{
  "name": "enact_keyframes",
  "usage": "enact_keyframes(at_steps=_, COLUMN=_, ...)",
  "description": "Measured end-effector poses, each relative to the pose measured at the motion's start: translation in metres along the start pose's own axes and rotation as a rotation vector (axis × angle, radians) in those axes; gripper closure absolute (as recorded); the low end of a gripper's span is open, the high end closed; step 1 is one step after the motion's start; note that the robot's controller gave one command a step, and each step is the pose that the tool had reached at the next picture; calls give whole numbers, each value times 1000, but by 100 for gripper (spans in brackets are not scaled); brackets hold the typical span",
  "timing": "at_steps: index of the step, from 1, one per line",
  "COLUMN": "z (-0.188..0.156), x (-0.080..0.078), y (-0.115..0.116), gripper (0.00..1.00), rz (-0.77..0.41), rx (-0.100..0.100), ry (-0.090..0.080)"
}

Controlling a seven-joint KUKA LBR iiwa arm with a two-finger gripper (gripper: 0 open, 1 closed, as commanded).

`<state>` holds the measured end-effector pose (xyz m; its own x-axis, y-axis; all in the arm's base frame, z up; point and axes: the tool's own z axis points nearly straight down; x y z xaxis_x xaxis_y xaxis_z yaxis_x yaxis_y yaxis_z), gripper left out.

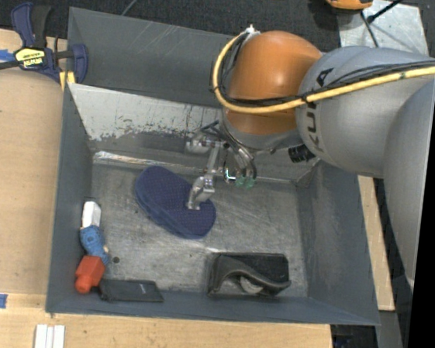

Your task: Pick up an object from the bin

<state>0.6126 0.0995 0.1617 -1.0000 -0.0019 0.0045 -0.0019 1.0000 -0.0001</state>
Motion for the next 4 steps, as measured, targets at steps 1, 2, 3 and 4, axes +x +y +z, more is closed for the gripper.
enact_keyframes(at_steps=1, z=84, x=16, y=-3, gripper=0, rz=293, rx=-5, ry=-11)
enact_keyframes(at_steps=2, z=60, x=23, y=-40, gripper=0, rz=518, rx=-3, ry=-11)
enact_keyframes(at_steps=3, z=35, x=2, y=-50, gripper=0, rz=664, rx=-3, ry=-10)
enact_keyframes(at_steps=4, z=74, x=5, y=-29, gripper=0, rz=693, rx=-5, ry=-20)
